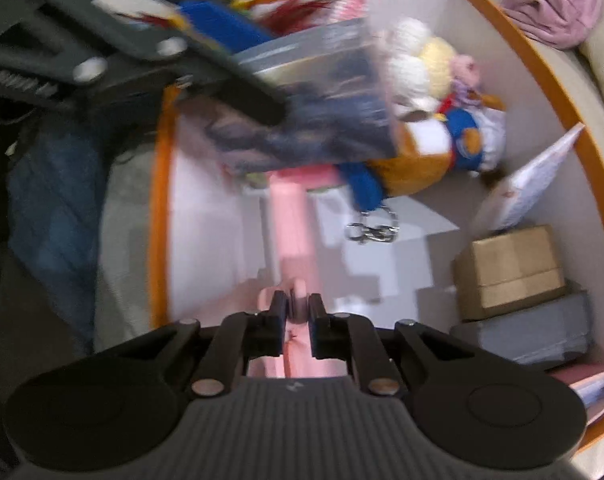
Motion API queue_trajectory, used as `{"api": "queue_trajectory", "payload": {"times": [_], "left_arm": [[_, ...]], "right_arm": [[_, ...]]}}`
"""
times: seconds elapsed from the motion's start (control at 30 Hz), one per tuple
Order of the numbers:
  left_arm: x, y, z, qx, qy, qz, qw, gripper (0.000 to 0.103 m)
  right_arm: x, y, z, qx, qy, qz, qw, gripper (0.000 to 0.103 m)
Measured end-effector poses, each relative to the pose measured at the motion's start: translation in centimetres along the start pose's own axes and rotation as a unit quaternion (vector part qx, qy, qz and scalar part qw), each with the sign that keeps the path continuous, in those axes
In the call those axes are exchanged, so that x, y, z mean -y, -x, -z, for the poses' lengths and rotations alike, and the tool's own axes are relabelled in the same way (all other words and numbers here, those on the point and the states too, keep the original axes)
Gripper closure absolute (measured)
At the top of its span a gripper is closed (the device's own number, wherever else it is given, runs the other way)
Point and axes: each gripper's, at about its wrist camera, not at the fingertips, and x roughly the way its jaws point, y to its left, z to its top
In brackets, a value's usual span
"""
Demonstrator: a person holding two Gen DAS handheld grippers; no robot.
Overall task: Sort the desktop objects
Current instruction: 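Carry the PHOTO CARD box and pink roller over the orange box, then lower the pink roller and PHOTO CARD box into the box and open both grippers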
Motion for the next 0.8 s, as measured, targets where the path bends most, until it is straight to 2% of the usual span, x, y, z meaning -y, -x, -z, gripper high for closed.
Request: {"api": "queue_trajectory", "payload": {"times": [0.13,0.23,0.33,0.5,0.53,0.6,0.73,0.8], "left_arm": [[0.1,-0.3,0.0,-0.006,0.002,0.004,1.0,0.077],[0.3,-0.6,-0.2,-0.011,-0.002,0.011,0.9999,0.077],[0.7,-1.2,-0.3,-0.017,-0.006,0.018,0.9997,0.077],[0.3,-2.4,-0.9,-0.025,0.021,0.002,0.9994,0.077],[0.2,-2.6,-1.1,-0.027,0.029,0.004,0.9992,0.077],[0.2,-3.0,-1.5,-0.028,0.042,0.014,0.9986,0.077],[0.6,-4.3,-2.2,-0.042,0.067,0.032,0.9963,0.077],[1.4,-5.1,-2.4,-0.051,0.055,0.031,0.9967,0.077]], "right_arm": [[-0.1,0.1,0.2,0.003,-0.003,-0.01,1.0,0.09],[0.1,0.2,0.3,0.002,-0.011,-0.038,0.999,0.093],[0.2,0.1,0.0,0.005,-0.017,-0.01,1.0,0.09],[-0.7,0.5,0.5,0.021,-0.025,0.018,0.999,0.088],[-1.0,0.9,0.7,0.03,-0.025,0.026,0.999,0.086],[-1.4,2.2,1.3,0.059,-0.036,0.039,0.997,0.076],[-1.6,5.5,2.9,0.121,-0.082,0.077,0.986,0.073],[-2.3,6.7,3.7,0.144,-0.091,0.098,0.981,0.073]]}}
